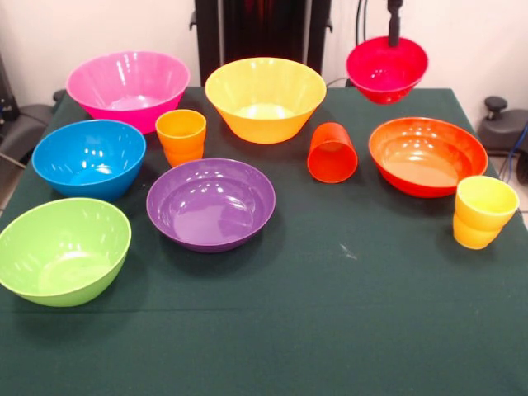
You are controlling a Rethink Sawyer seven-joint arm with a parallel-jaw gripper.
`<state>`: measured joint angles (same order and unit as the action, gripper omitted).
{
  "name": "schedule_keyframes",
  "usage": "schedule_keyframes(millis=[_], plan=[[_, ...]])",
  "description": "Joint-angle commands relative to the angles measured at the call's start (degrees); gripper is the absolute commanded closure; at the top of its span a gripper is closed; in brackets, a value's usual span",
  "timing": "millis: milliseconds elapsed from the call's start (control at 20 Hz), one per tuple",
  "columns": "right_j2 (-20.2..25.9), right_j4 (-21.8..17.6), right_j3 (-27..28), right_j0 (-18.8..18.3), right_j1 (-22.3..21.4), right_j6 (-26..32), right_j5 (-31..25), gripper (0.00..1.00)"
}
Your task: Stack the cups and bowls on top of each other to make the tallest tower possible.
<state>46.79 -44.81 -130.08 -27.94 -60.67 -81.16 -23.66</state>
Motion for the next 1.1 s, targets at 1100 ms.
schedule_keyframes(millis=[1100], plan=[[-6.71, -16.63, 10.04, 0.77, 8.97, 0.19, -2.14, 1.0]])
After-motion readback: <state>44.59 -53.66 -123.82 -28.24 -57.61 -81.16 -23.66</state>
